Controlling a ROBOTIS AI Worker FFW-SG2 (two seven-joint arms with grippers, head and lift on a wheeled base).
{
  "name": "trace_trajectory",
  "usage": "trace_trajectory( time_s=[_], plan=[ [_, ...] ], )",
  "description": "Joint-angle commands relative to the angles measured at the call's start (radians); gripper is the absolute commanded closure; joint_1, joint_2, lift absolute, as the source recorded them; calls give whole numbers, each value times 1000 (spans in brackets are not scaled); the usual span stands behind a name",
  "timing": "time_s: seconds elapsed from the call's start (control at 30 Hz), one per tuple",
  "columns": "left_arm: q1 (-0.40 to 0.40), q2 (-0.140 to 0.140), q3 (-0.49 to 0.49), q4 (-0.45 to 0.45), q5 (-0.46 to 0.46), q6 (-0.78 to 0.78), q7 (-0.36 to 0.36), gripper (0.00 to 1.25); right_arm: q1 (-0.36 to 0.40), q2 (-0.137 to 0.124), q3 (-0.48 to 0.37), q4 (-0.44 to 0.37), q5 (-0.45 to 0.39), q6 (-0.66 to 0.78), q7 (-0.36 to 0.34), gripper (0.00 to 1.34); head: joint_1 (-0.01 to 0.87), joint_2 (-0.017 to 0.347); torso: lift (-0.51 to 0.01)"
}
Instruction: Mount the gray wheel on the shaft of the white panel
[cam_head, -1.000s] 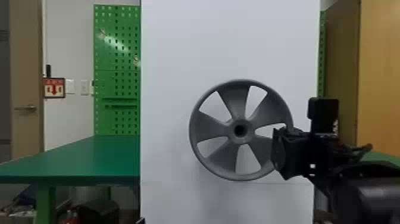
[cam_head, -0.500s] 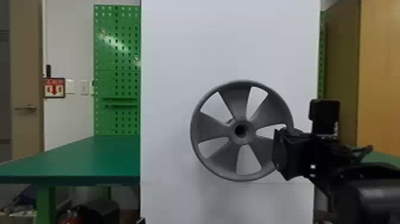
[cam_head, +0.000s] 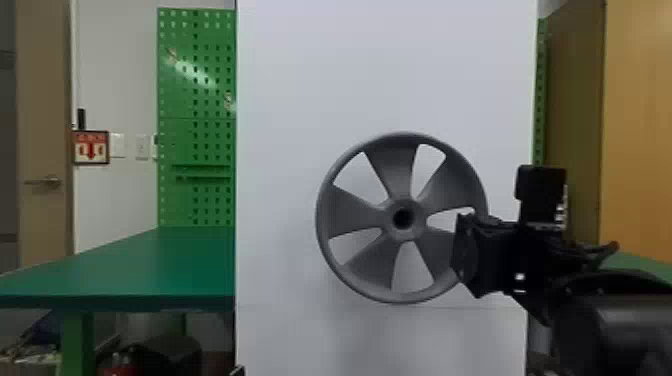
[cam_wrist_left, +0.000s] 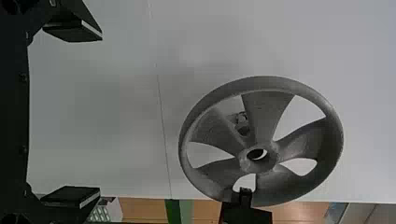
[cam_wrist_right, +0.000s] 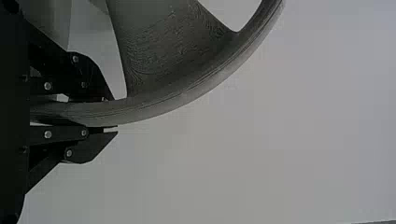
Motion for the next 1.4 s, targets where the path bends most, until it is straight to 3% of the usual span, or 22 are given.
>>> trace_trajectory(
  time_s=[0.0, 0.77, 1.37],
  plan=[
    [0, 0, 1, 0, 0, 0, 0, 117, -4, 0, -6, 15, -11, 1, 0, 1184, 38, 40, -487],
    [-2, 2, 0, 0, 0, 0, 0, 117, -17, 8, -6, 18, 18, 13, -34, 1184, 38, 40, -487],
    [-8, 8, -3, 0, 3, 0, 0, 117, -67, 17, -32, 173, -25, -34, -43, 1184, 38, 40, -487]
  ],
)
